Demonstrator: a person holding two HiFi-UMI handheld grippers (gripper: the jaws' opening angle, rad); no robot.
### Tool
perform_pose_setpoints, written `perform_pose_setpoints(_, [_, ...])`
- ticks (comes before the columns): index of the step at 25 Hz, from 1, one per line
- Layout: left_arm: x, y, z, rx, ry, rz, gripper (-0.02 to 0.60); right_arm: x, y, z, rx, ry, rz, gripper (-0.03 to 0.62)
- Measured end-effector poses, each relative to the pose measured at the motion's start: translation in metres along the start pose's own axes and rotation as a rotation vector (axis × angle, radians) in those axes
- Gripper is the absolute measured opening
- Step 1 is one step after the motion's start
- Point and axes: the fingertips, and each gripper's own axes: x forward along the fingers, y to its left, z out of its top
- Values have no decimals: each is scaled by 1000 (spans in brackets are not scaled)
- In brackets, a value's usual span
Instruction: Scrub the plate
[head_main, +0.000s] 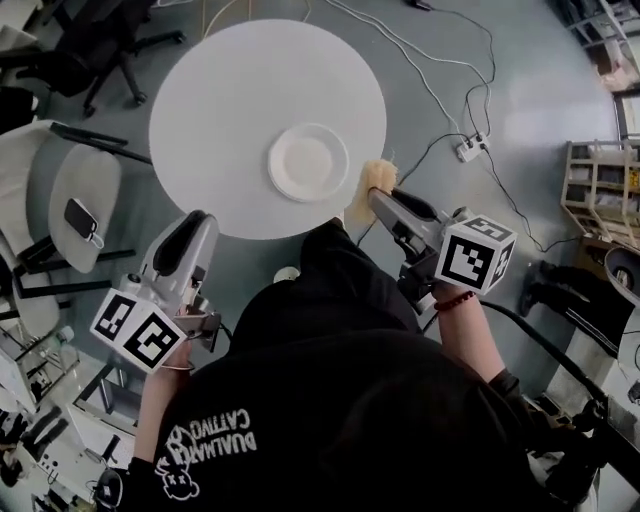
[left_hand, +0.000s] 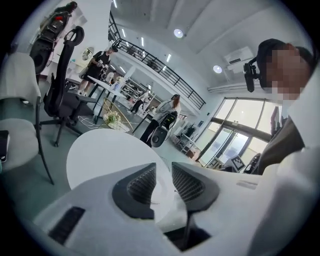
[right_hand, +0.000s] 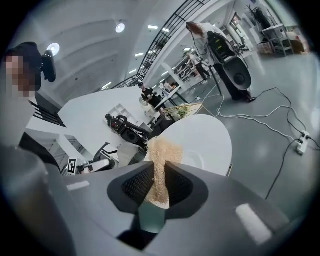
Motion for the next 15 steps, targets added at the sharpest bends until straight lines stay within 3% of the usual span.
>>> perform_pose_setpoints(2, [21,21,-11,-34,41,52,149,23,-18,8,15,56,20,66])
perform_pose_setpoints(6, [71,62,-33,-117,90,156,150,69,-57,23,21,164,59,66])
perform_pose_setpoints(10, [124,90,-46,-99,154,234,203,114,-86,36,-3,258,103,66])
perform_pose_setpoints(15, [161,119,-58,-128,227,328,204,170,-92,44,-17,388,179,66])
